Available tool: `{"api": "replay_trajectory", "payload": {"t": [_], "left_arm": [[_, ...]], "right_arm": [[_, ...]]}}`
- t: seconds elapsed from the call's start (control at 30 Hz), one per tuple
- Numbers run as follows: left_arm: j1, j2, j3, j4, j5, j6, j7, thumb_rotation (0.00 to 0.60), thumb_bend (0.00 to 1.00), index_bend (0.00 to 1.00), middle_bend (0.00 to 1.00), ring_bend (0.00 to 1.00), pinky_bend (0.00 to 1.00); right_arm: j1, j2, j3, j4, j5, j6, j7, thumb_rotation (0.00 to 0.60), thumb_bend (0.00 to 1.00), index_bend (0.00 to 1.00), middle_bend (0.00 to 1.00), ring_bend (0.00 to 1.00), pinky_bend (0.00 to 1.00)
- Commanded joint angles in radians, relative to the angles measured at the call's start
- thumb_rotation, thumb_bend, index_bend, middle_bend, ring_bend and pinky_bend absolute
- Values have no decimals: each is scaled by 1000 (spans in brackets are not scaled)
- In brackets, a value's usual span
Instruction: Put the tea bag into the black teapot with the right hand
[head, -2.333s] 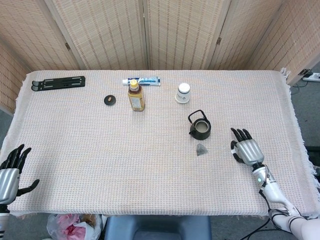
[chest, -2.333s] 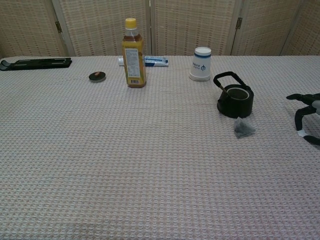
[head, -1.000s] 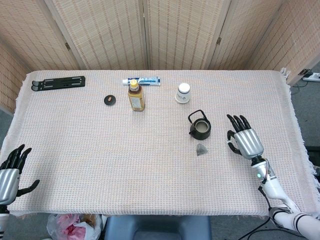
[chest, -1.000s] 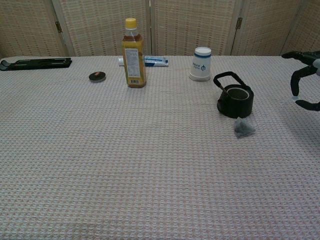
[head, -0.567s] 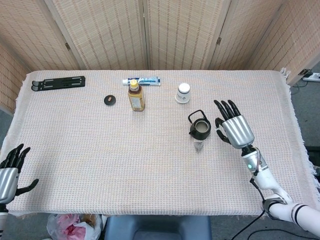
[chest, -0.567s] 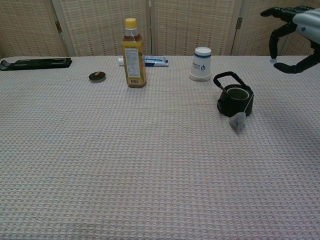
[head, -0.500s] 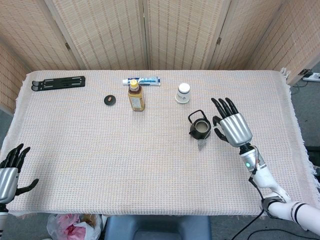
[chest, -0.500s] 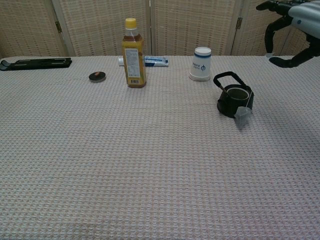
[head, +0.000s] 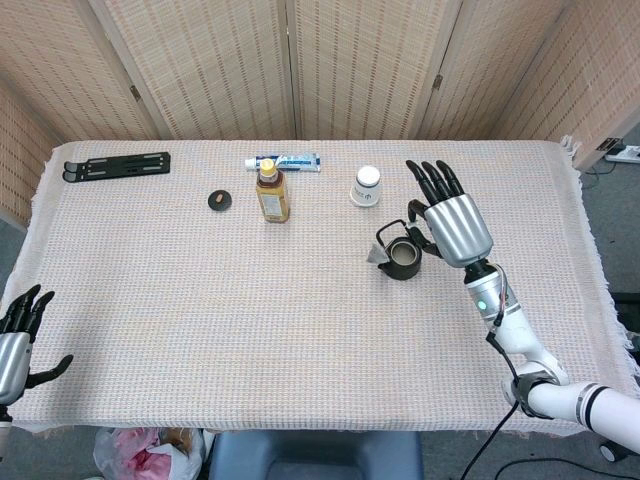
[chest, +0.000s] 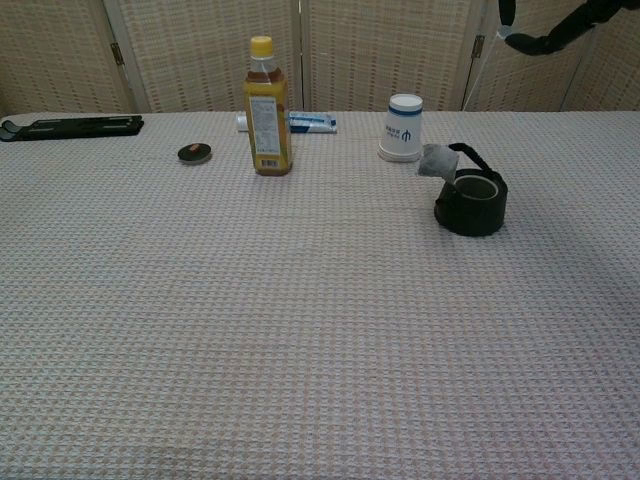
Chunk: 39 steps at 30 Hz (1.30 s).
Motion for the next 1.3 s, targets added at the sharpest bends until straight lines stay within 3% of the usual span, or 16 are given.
{"api": "replay_trajectory", "payload": {"t": [0.03, 0.97, 1.3], "left_arm": [[-3, 0, 1, 1, -4, -11, 4, 600, 260, 0, 0, 27, 253], [-25, -10, -7, 15, -39, -51, 17, 600, 260, 0, 0, 27, 253], [-30, -17, -8, 17, -47, -58, 32, 600, 260, 0, 0, 27, 253]], "right_arm": [[17, -2, 7, 13, 28, -22, -8, 600, 310, 572, 0, 0, 0], [40, -48, -46, 168, 28, -33, 83, 600, 316, 572, 0, 0, 0], [21, -16, -43, 154, 17, 11, 119, 600, 318, 572, 0, 0, 0]]}}
